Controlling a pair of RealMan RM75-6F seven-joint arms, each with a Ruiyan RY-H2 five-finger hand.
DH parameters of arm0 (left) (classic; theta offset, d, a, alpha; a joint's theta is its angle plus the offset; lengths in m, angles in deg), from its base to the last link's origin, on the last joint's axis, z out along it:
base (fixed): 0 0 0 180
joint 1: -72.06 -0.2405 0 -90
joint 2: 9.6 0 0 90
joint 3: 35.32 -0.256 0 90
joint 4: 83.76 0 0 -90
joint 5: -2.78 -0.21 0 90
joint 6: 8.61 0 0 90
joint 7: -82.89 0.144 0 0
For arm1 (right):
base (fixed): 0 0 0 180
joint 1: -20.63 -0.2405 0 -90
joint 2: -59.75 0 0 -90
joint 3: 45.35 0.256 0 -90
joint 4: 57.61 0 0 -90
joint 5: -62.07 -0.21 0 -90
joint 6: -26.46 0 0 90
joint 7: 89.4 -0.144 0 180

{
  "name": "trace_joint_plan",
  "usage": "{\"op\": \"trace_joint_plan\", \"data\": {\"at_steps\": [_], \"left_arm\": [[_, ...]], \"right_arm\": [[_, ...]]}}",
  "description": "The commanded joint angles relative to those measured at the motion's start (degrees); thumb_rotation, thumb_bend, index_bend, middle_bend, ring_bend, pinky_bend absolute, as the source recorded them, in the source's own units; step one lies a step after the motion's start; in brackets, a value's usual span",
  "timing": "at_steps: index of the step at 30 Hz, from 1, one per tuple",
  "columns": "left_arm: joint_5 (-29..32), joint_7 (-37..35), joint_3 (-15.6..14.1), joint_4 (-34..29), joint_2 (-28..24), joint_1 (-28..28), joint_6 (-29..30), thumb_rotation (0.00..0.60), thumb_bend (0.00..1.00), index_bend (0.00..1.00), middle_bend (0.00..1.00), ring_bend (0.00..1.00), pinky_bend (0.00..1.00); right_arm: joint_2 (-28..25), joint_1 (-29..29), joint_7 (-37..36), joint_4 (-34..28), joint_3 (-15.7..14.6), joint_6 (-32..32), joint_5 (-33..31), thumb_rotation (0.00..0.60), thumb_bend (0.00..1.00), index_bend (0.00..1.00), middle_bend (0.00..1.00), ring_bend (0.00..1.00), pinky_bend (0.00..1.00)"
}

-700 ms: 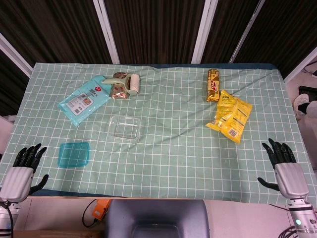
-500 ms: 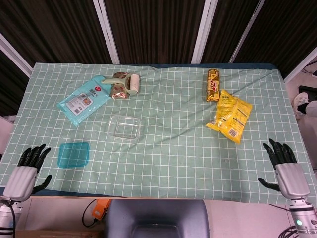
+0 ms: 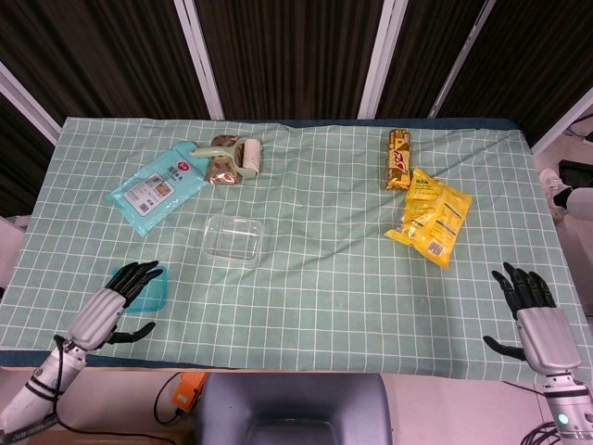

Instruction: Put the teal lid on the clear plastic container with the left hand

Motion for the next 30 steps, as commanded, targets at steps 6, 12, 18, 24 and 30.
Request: {"op": "trace_joint_plan", "data": {"at_steps": [6,12,18,24,30], "left_arm": [[-3.29,-16.83,-3.08,24.11,13.69,9.1,-5.02,0.6,0.24,0.0,0.0,0.0,0.0],[-2.38,-19.63,-5.54,30.33,16.21,9.83,-7.16,0.6,0.23,0.0,0.0,0.0,0.0],[-1.12,-20.29,-7.38,34.13,17.57,10.27,-10.06,0.6,0.23,0.0,0.0,0.0,0.0],[0.22,-19.9,-8.16,37.01,18.36,9.98,-10.67,0.6,0.23,0.0,0.0,0.0,0.0],[1.4,-21.94,-9.02,38.2,17.98,10.34,-12.5,0.6,0.23,0.0,0.0,0.0,0.0]], "right_arm": [[0.07,-0.94,0.95,-0.68,0.12,2.23,-1.26,0.6,0.18,0.0,0.0,0.0,0.0],[0.22,-1.22,1.74,-0.96,-0.03,2.93,-1.45,0.6,0.18,0.0,0.0,0.0,0.0],[0.26,-1.56,2.17,-1.09,-0.25,3.69,-1.46,0.6,0.18,0.0,0.0,0.0,0.0],[0.16,-1.69,2.09,-1.08,-0.33,3.8,-1.37,0.6,0.18,0.0,0.0,0.0,0.0],[0.08,-1.77,1.99,-1.12,-0.61,3.94,-1.03,0.6,0.18,0.0,0.0,0.0,0.0]]}}
